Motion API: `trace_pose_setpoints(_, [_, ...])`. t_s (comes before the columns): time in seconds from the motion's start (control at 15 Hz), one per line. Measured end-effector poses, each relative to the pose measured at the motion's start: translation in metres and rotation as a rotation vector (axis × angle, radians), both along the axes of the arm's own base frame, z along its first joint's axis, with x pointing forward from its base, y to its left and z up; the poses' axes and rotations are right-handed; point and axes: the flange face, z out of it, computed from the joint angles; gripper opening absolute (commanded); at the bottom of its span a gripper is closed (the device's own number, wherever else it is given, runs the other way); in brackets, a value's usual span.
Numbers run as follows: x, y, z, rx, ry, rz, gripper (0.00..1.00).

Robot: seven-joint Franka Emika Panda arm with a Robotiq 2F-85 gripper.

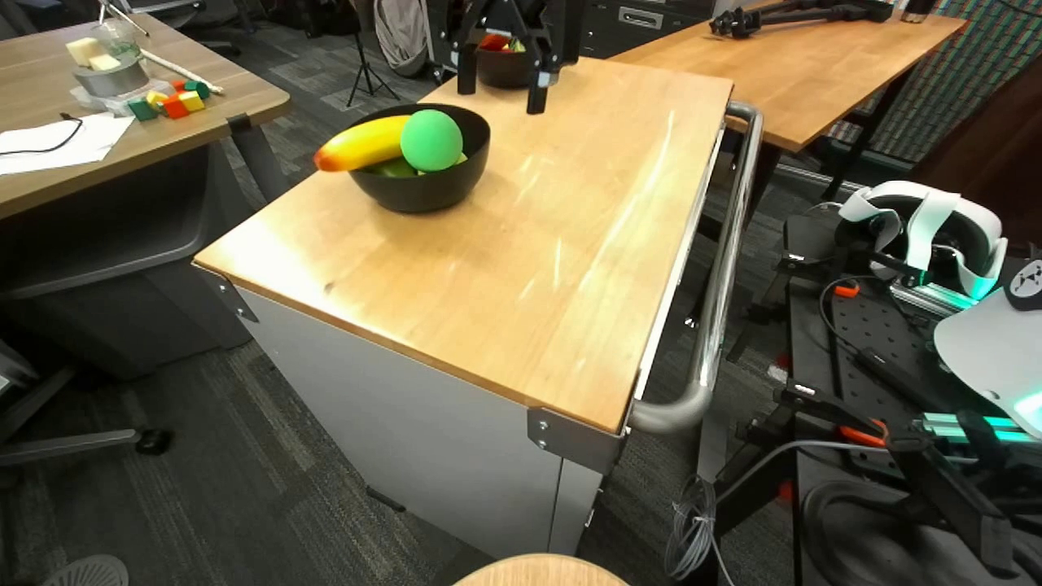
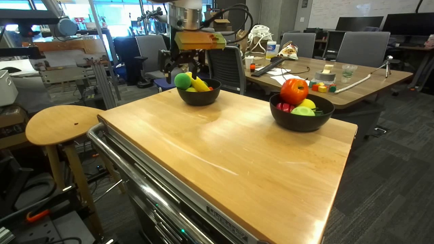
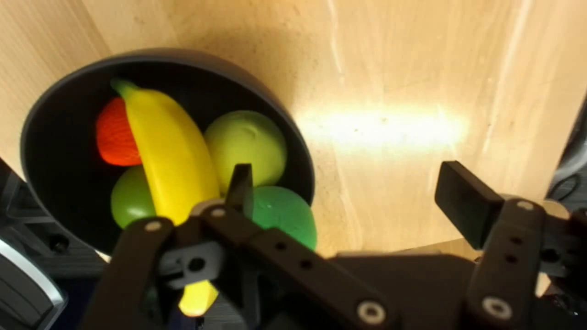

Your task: Put the plush fruits in the bowls

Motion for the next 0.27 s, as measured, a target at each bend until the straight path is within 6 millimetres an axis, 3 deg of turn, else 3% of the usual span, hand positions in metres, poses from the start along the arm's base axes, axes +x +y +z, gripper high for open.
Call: trace_pose_setpoints(0.27, [-0.034,-0.018,0.065,-0.013,0.036,-0.013,1.00])
